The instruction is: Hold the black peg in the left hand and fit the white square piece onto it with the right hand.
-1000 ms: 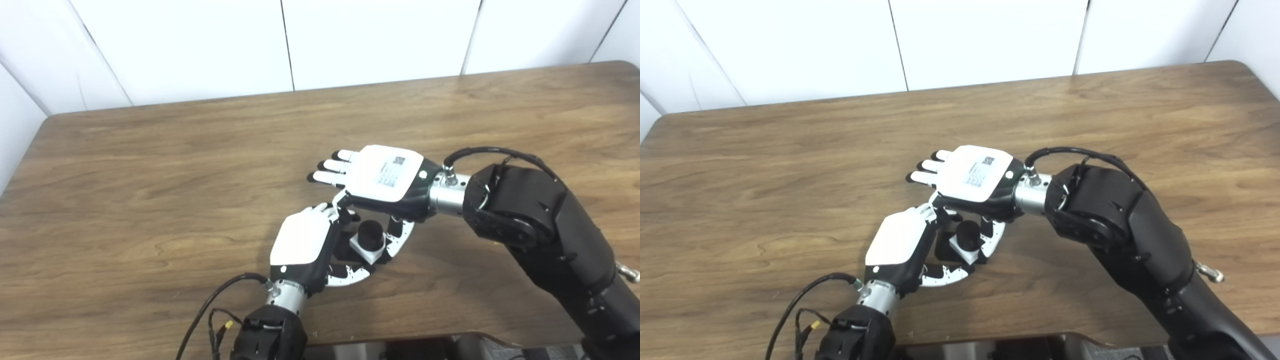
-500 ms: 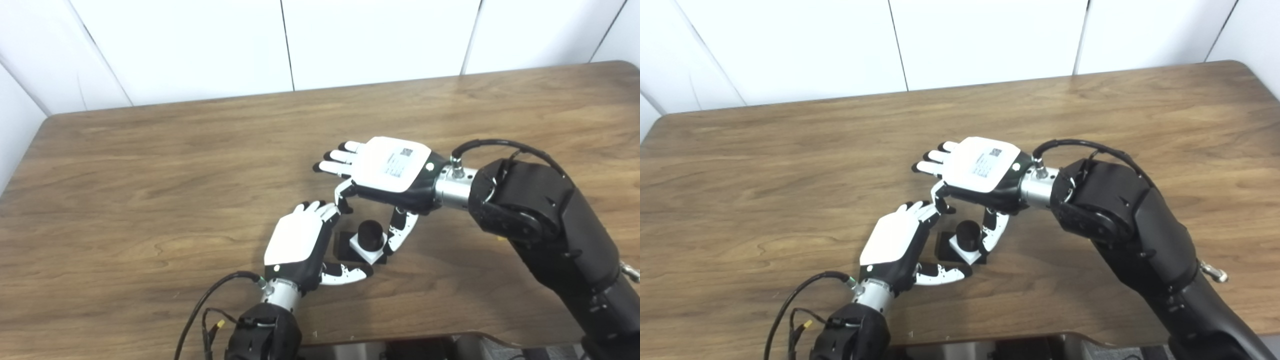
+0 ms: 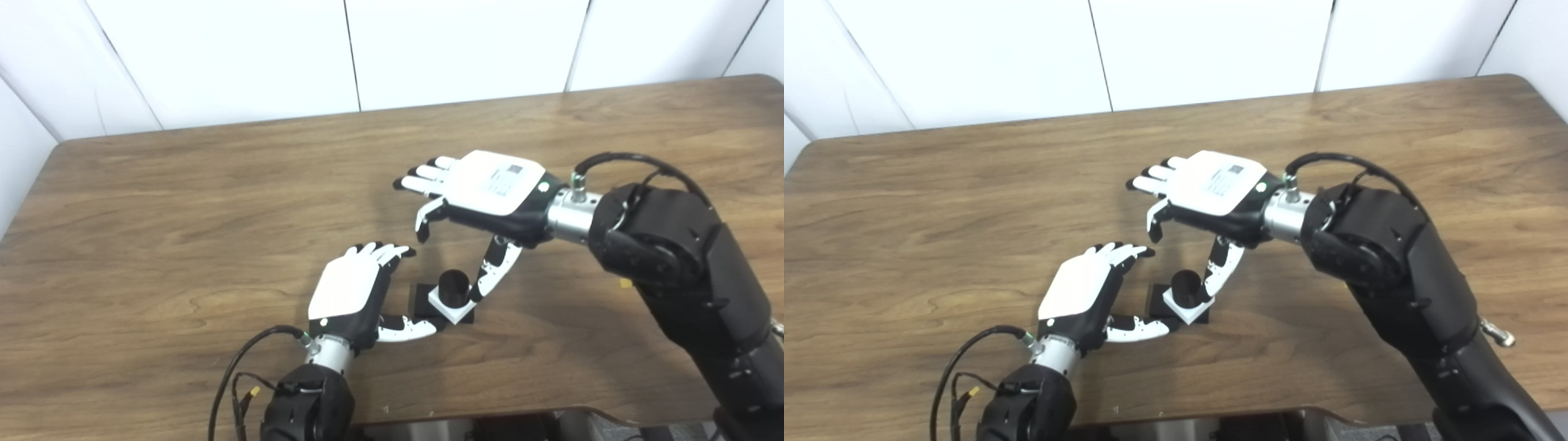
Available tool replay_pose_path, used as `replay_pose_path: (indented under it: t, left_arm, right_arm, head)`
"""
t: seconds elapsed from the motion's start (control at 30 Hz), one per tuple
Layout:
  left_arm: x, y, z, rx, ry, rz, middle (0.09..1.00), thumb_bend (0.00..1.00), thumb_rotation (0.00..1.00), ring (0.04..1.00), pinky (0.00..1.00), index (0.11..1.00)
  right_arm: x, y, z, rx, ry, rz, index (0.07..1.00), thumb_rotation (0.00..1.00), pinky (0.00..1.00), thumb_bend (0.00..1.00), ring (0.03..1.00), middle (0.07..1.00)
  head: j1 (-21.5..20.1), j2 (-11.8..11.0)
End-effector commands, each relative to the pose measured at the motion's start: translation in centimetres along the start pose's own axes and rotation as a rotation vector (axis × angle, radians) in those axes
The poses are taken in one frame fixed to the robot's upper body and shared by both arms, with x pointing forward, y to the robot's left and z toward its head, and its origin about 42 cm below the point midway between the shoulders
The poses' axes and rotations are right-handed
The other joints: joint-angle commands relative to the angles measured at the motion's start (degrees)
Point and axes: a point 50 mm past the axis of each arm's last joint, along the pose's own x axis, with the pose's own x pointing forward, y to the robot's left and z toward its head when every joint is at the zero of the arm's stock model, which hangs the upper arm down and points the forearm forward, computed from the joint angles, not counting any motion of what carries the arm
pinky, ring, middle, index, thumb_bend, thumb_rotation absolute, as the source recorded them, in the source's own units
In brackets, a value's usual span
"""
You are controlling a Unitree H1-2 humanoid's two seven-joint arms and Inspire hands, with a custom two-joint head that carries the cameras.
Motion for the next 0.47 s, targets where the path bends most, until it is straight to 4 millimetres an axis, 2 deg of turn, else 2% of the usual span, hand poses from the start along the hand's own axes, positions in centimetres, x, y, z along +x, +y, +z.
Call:
replay_pose_path:
  t: [0.0,0.43]
  left_arm:
    - [0.2,1.9,0.7,-0.004,-0.030,0.087,0.904,0.86,0.49,0.953,0.97,0.849]
    - [0.0,3.0,-0.7,-0.098,-0.029,0.125,0.900,0.92,0.63,0.935,0.93,0.887]
  right_arm:
    - [-1.1,-1.7,-0.6,-0.001,0.028,-0.050,0.701,0.36,1.00,0.91,1.000,0.996]
    - [-3.1,-0.4,-3.0,0.179,0.125,-0.054,0.805,0.47,0.98,0.91,1.000,1.000]
  head:
    - [-0.1,0.1]
    - [-0.7,-0.8]
